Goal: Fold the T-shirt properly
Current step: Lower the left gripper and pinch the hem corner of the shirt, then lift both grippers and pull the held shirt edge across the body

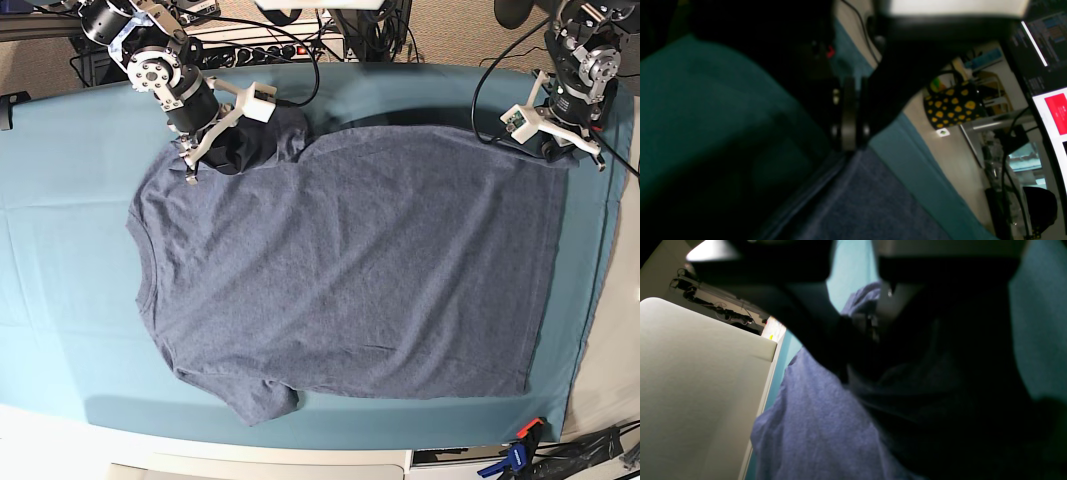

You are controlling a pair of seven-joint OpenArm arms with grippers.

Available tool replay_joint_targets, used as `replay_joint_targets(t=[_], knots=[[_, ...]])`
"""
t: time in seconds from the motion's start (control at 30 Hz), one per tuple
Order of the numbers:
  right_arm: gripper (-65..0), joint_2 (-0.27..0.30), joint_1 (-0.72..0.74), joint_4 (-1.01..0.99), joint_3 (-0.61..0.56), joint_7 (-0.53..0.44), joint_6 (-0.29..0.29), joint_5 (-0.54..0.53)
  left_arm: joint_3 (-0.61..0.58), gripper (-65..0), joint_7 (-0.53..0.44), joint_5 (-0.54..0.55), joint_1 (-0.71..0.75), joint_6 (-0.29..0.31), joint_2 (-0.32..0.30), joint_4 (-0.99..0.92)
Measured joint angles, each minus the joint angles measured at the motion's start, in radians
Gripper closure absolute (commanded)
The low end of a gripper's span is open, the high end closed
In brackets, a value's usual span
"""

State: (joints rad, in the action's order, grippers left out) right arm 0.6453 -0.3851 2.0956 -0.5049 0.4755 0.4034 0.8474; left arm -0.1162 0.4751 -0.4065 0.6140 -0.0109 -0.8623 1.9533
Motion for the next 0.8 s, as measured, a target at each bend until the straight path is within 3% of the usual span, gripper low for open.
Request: replay_joint_targets(t=[0.8], knots=[[0.0, 0.000, 0.000, 0.000, 0.000, 0.019, -0.001, 0.000, 0.000, 0.0, 0.000, 0.034, -0.047, 0.000, 0.000, 0.000]])
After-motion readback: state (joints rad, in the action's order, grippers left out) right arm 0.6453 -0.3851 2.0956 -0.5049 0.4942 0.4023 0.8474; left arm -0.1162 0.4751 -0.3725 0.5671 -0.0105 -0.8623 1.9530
